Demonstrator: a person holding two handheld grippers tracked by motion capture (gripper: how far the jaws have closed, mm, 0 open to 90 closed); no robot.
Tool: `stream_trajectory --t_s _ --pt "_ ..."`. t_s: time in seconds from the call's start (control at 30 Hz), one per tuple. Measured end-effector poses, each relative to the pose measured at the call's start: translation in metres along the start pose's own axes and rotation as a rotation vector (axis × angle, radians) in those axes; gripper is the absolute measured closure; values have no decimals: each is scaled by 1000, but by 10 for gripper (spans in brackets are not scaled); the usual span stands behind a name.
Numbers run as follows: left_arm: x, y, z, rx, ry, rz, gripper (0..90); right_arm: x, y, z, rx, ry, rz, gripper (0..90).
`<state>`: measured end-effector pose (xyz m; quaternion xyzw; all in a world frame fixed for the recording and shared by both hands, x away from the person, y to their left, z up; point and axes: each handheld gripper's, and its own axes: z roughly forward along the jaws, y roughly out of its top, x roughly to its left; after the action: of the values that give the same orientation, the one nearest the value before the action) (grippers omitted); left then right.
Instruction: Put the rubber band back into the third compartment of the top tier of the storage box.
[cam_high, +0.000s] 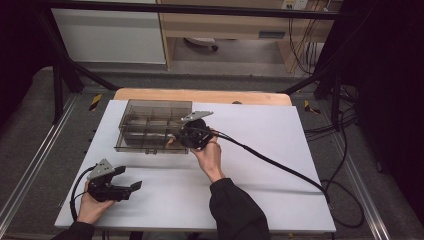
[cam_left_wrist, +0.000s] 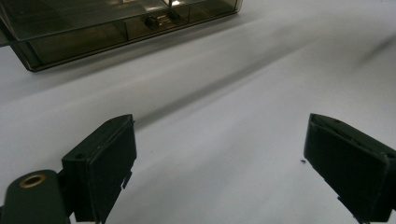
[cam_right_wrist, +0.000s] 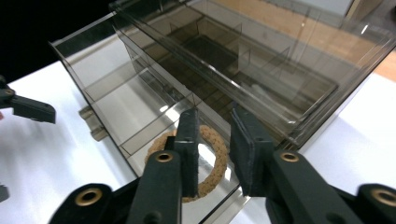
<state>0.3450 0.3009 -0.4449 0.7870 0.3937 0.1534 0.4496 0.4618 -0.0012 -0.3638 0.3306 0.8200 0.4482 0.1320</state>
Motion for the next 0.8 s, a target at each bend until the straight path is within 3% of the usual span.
stream_trajectory --t_s 0.2,0.27,0.37,0.63,0.8 --pt "0 0 0 1 1 1 92 2 6 -19 -11 3 -13 573" --pt "0 0 0 0 1 1 91 3 7 -28 -16 -4 -21 479" --pt "0 0 0 1 2 1 91 2 7 -34 -20 -1 -18 433" --pt "0 0 0 2 2 1 91 -10 -3 -58 -46 -7 21 228" --pt "0 0 0 2 2 0 91 -21 -13 -71 -38 -9 42 147"
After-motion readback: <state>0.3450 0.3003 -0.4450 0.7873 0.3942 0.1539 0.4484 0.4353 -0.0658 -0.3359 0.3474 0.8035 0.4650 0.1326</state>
